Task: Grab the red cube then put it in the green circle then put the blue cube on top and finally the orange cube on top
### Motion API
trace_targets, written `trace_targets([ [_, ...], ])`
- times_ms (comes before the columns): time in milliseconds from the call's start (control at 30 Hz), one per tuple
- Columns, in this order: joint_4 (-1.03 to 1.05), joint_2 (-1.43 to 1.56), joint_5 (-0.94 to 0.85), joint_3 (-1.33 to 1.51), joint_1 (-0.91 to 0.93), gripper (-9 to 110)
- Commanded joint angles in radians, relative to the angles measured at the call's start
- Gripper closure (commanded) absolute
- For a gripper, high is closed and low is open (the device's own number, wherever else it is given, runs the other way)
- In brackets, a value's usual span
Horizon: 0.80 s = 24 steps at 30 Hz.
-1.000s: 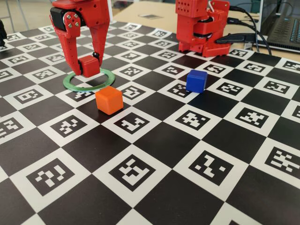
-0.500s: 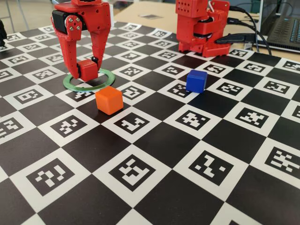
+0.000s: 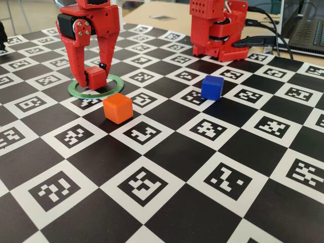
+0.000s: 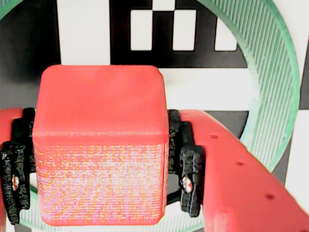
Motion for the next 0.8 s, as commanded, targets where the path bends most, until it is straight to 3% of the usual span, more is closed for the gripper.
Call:
trace_targets([
  [0, -0.009, 0.103, -0.014, -0.012, 0.015, 94],
  [567, -0.026, 0.095, -0.017, 0.02, 0.012, 92],
  [767, -0.028, 0.097, -0.015, 0.021, 0.015, 81],
])
